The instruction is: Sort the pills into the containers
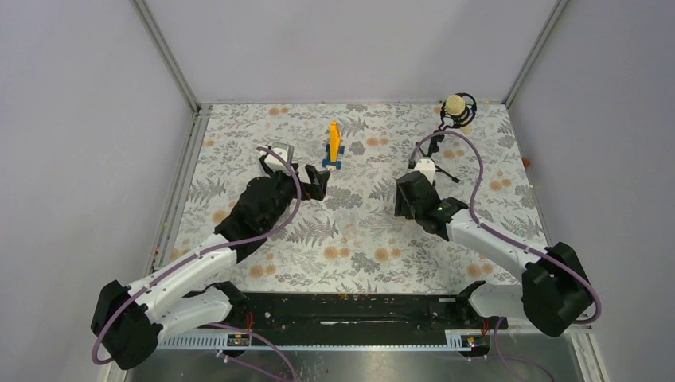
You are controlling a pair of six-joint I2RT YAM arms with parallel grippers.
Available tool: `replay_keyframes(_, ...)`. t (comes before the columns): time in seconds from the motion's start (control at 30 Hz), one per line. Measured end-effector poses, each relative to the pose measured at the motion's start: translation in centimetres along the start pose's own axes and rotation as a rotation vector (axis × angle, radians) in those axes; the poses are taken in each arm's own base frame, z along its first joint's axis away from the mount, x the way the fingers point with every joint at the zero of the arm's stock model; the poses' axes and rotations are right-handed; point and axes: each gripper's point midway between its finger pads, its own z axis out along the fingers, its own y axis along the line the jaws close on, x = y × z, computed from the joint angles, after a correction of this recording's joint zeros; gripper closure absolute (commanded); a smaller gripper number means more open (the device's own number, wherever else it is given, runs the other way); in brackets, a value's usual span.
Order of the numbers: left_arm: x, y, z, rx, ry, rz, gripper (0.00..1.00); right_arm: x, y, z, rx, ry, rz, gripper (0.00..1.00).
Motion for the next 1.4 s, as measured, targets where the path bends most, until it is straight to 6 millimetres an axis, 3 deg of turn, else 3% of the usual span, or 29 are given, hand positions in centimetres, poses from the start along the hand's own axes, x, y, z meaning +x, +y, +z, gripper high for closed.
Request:
replay_keyframes(0.1, 0.5, 0.6, -0.2, -0.028, 0.018, -0.018, 0.01, 1.7, -0.8, 1.1, 0.041, 0.030, -0.020, 0.53)
replay_keyframes(0.3, 1.9, 1.5, -0.8, -0.045, 0.041, -0.053, 0.01, 3.3, -1.9, 1.9, 0.091, 0.051, -0.017, 0.13)
replay_keyframes(0.4, 2.4, 1.8, -0.9, -0.061, 0.059, -0.089, 0.01, 3.3, -2.0, 1.9, 0.101, 0.049, -0.003, 0.04)
replay_keyframes(0.6, 4.3, 1.8, -0.8, -0.078, 0.152, -0.183, 0.02, 3.2, -2.1, 0.3, 0.074, 0.073, -0.014, 0.03)
replay_keyframes(0.87, 5.9, 0.9, -1.1, -0.040, 0.228, -0.274, 0.03, -0.2, 2.8, -4.4, -0.233, 0.020, -0.004, 0.05)
replay_keyframes(0.97, 6.9, 0.7, -1.3, -0.016, 0.253, -0.286, 0.03, 1.0, 4.9, -4.9, -0.299, 0.055, -0.046, 0.05)
replay_keyframes(1.1, 8.4, 1.1, -1.8, -0.028, 0.291, -0.287, 0.03, 4.2, 7.2, -4.6, -0.324, 0.138, -0.143, 0.05)
replay_keyframes(1.4, 7.7, 2.5, -2.0, -0.082, 0.268, -0.335, 0.02, 8.3, 11.9, -3.3, -0.379, 0.242, -0.219, 0.06)
